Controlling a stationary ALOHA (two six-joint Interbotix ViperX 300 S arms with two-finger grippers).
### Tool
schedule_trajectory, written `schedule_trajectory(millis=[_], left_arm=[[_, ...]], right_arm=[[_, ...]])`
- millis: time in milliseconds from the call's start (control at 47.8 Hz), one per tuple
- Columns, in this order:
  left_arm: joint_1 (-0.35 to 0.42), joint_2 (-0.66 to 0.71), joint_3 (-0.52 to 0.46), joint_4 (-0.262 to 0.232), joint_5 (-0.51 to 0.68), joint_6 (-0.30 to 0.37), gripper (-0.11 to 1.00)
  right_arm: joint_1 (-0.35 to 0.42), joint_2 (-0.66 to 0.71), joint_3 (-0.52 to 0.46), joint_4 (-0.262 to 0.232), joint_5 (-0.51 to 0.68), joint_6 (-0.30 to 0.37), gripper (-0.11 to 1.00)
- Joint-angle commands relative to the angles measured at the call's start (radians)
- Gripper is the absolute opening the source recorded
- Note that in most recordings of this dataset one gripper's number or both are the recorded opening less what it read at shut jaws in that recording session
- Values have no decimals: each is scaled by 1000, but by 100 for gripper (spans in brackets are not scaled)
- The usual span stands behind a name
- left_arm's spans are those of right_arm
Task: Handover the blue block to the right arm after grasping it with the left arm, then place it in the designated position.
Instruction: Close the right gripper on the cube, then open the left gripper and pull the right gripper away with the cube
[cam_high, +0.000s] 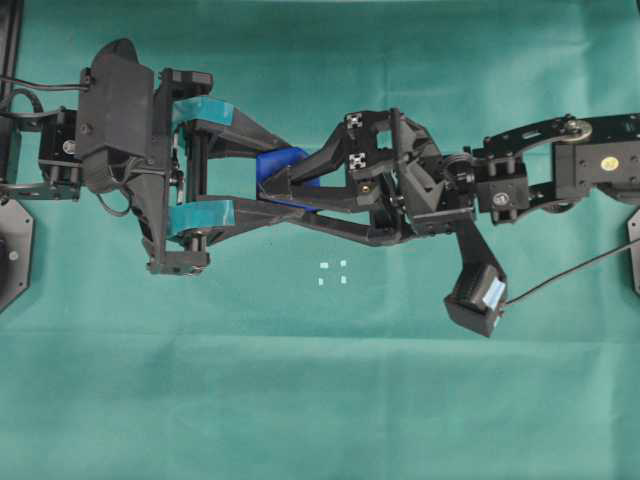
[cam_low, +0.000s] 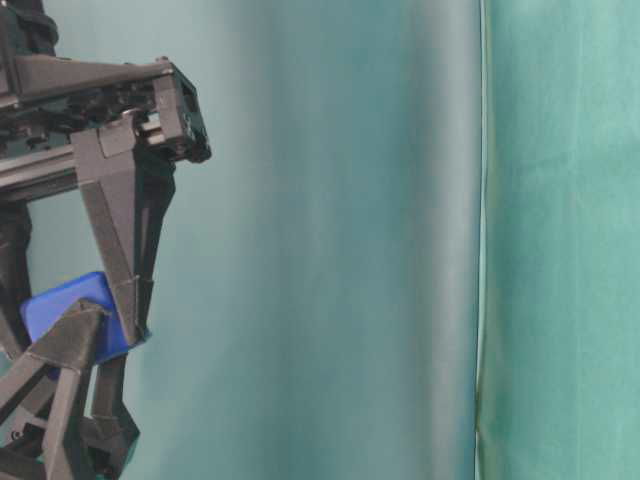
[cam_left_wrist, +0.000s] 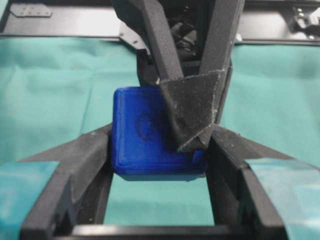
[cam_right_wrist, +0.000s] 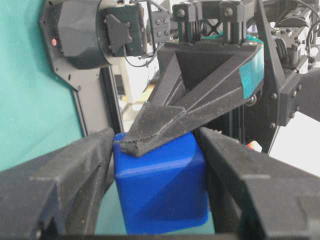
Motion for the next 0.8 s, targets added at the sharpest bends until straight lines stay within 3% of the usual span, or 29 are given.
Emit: schedule_trajectory(millis=[0, 314, 481, 544, 774], left_arm=[[-11, -12, -15, -2, -5, 3, 46], [-17, -14, -17, -2, 2, 2, 47], [-17, -17, -14, -2, 2, 3, 88], [-17, -20, -11, -2, 2, 3, 98], [-14, -41, 3, -2, 2, 3, 100]], right_arm=[[-6, -14, -31, 15, 6, 20, 58], [-6, -12, -34, 18, 8, 48, 58], [-3, -14, -34, 18, 3, 48, 56], [-2, -12, -34, 17, 6, 48, 56], [3, -20, -25, 17, 8, 49, 55]])
